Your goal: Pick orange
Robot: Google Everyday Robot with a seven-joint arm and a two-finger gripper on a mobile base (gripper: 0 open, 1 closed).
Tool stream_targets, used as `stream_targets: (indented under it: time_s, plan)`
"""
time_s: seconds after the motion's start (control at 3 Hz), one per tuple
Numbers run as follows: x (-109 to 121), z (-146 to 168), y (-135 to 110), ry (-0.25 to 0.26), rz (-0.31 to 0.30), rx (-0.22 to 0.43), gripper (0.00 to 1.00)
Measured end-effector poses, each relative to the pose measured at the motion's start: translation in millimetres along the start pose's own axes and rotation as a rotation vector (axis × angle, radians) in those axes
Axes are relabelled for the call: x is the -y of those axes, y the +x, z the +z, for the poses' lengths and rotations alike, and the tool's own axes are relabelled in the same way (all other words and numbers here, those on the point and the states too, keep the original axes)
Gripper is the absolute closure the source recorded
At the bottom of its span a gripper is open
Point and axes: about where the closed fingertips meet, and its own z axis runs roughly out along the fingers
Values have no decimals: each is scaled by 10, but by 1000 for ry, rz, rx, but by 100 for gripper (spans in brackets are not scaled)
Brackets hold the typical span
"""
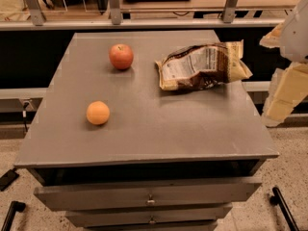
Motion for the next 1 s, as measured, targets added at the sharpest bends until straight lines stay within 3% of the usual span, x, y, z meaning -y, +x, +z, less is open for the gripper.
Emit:
stream_targets:
  time_s: [0.33, 0.67, 1.0]
  plan:
    - [0, 0, 0, 0, 0, 0, 0]
    - [-39, -31, -300, 4, -116, 68, 0]
    - [-158, -191, -1089, 14, -335, 205, 0]
